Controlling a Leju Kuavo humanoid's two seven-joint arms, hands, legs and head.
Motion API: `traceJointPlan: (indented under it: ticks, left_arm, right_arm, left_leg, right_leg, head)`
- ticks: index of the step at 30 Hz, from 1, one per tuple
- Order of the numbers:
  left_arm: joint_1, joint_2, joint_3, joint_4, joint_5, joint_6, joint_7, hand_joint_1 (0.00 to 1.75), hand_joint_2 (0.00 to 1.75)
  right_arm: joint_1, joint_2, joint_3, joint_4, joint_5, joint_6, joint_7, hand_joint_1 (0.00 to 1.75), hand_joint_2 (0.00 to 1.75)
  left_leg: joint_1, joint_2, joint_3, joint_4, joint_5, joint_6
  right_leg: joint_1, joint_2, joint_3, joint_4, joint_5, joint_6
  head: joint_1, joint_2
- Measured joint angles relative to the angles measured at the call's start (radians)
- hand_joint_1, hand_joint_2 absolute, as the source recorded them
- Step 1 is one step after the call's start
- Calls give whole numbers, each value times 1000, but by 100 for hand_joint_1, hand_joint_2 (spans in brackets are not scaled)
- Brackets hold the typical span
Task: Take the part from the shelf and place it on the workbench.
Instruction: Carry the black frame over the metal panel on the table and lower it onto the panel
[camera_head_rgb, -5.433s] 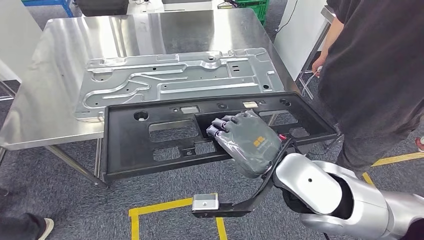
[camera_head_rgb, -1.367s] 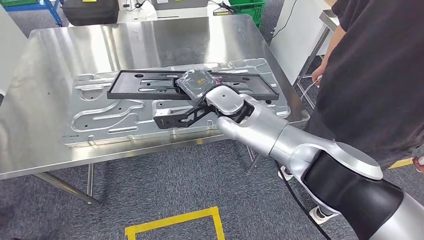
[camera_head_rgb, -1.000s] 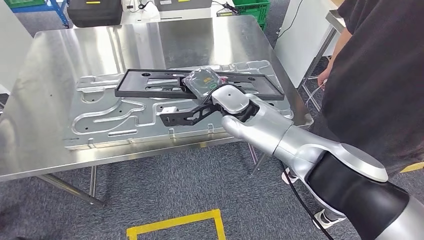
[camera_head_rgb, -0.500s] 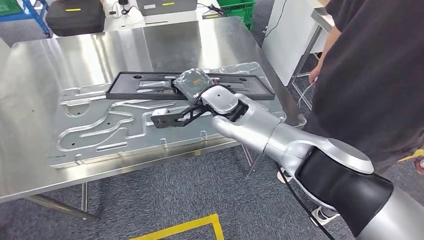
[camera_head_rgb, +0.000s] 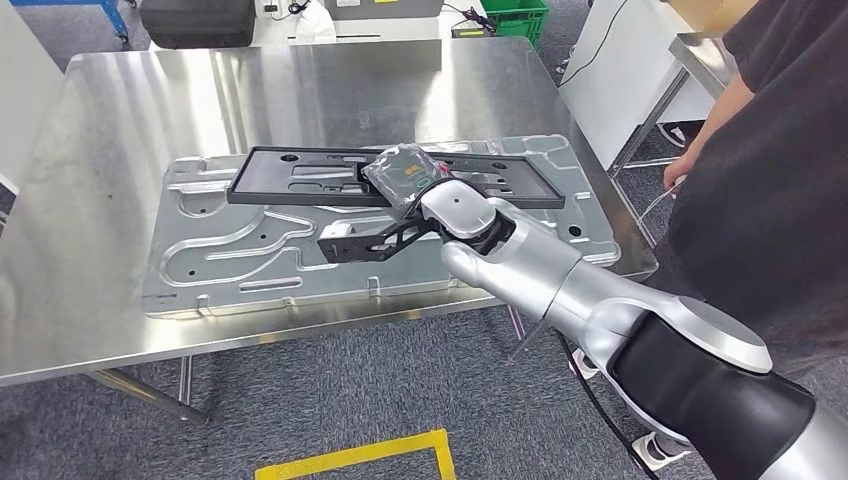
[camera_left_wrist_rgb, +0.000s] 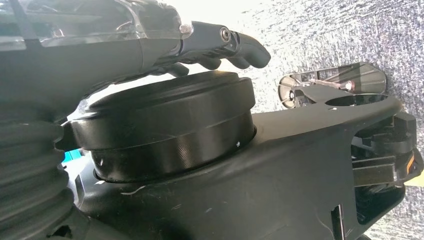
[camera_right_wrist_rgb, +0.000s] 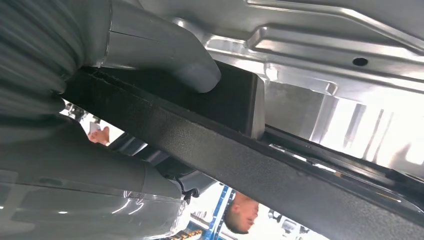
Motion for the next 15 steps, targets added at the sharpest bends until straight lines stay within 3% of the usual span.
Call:
traceJointPlan:
  ticks: [3, 4, 7, 8, 9, 11, 12, 13, 14, 15]
  left_arm:
    - [0, 0, -1, 0, 0, 0, 0, 0, 175]
    - [0, 0, -1, 0, 0, 0, 0, 0, 175]
    - [-1, 1, -1, 0, 0, 0, 0, 0, 175]
    - [-2, 1, -1, 0, 0, 0, 0, 0, 175]
    - [-2, 1, -1, 0, 0, 0, 0, 0, 175]
    - [-2, 2, -1, 0, 0, 0, 0, 0, 175]
    - [-2, 2, -1, 0, 0, 0, 0, 0, 175]
    - [-2, 2, -1, 0, 0, 0, 0, 0, 175]
    - [-2, 2, -1, 0, 0, 0, 0, 0, 175]
    - [-2, 2, -1, 0, 0, 0, 0, 0, 175]
  right_arm:
    - [0, 4, 0, 0, 5, -3, -3, 175, 175]
    - [0, 6, 0, -1, 6, -3, -3, 175, 175]
    - [-1, 14, -1, -5, 8, -5, -4, 175, 175]
    - [0, 16, -1, -6, 8, -5, -4, 175, 175]
    - [0, 16, -1, -7, 8, -6, -4, 175, 175]
    - [4, 16, -1, -8, 8, -6, -4, 175, 175]
    - [8, 15, -1, -8, 8, -6, -4, 175, 175]
    - [12, 15, 0, -8, 8, -6, -4, 175, 175]
    - [14, 14, -1, -8, 8, -6, -4, 175, 175]
    - [14, 14, -1, -8, 8, -6, -4, 175, 175]
  left_leg:
    - [-6, 0, 1, 1, -2, 4]
    - [-9, 1, 1, 2, -4, 9]
    - [-13, 7, 3, -5, -2, 30]
    - [-12, 11, 6, -10, 0, 34]
    - [-11, 14, 9, -14, 1, 36]
    - [-14, 17, 14, -15, 1, 38]
    - [-15, 17, 17, -15, 0, 37]
    - [-17, 16, 21, -14, -1, 36]
    - [-18, 13, 25, -14, -3, 34]
    - [-19, 11, 31, -14, -5, 31]
  right_leg:
    - [0, -1, 1, -4, 6, 11]
    - [-2, -2, 7, -16, 3, 20]
    - [-11, -8, 28, -56, -34, 73]
    - [-12, -9, 17, -33, -54, 80]
    - [-12, -9, -8, 18, -77, 78]
    - [-11, -8, -78, 153, -122, 63]
    - [-11, -8, -106, 202, -130, 57]
    - [-10, -8, -121, 218, -119, 51]
    - [-10, -8, -117, 196, -89, 45]
    - [-9, -8, -98, 140, -44, 37]
  head:
    - [1, 0]
    - [2, 0]
    - [-1, 0]
    - [-1, 0]
    - [0, 0]
    - [4, 0]
    - [4, 0]
    - [4, 0]
    - [5, 0]
    - [7, 0]
